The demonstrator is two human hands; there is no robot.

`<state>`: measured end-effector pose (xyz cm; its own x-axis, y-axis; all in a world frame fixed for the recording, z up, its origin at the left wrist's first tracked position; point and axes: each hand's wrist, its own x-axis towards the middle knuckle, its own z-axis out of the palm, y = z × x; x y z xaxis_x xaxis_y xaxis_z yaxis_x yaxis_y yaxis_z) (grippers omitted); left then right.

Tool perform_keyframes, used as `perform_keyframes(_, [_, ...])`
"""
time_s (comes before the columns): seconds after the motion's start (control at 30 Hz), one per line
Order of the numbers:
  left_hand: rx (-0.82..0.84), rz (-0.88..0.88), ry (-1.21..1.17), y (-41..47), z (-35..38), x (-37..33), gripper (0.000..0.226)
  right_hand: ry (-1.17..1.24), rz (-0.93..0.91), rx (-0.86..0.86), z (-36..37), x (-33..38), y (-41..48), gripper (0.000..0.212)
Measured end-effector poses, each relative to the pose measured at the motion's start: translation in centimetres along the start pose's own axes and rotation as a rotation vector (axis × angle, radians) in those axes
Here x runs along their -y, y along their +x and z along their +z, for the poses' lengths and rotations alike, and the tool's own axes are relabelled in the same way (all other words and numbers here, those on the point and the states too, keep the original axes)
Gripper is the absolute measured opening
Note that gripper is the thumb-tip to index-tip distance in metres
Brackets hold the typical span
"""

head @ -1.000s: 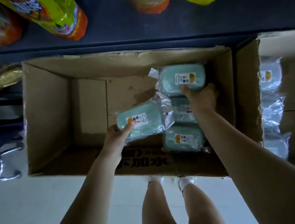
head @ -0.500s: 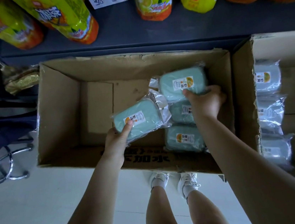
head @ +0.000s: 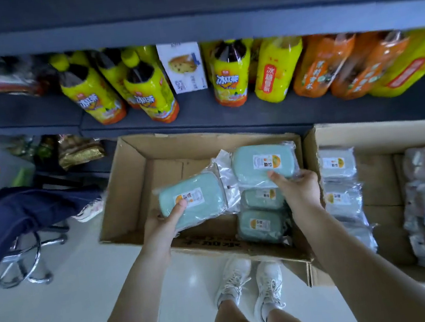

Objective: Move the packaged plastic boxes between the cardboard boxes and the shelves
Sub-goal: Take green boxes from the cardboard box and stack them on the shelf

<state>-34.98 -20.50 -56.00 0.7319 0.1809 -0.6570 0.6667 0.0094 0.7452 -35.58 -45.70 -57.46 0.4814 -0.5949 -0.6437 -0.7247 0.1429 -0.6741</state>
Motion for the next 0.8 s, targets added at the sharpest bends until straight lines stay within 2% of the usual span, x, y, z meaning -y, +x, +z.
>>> perform_keyframes(0.13, [0.029,0.105,-0.018,-4.6,-2.0,-6.7,0.022,0.017,-0.13,0.117,-2.9,5.3,-5.5,0.031])
perform_keyframes(0.2, [0.036,0.19,-0.007,-6.9,-3.2,-10.1,0.032,0.036,-0.2,0.14,-4.0,8.1,-8.5,0.027])
perform_keyframes(0.33, [0.026,0.286,-0.076,-10.8,-5.7,-16.4,0.025,0.044,-0.359,0.131,-5.4,13.7,-14.7,0.037])
perform_keyframes(0.43, [0.06,0.391,-0.108,-13.1,-8.0,-20.8,0.041,0.104,-0.453,0.087,-5.9,17.4,-19.9,0.039])
perform_keyframes(0.57, [0.097,0.551,-0.075,-16.6,-11.7,-26.0,0.025,0.2,-0.564,0.015,-6.0,20.8,-26.7,0.043])
perform_keyframes(0.67, [0.116,0.651,-0.009,-19.1,-15.0,-29.4,0.033,0.232,-0.638,-0.038,-5.7,22.7,-31.7,0.045])
perform_keyframes(0.8, [0.155,0.69,0.023,-21.1,-18.8,-33.2,0.051,0.311,-0.714,-0.097,-5.4,24.7,-37.6,0.04])
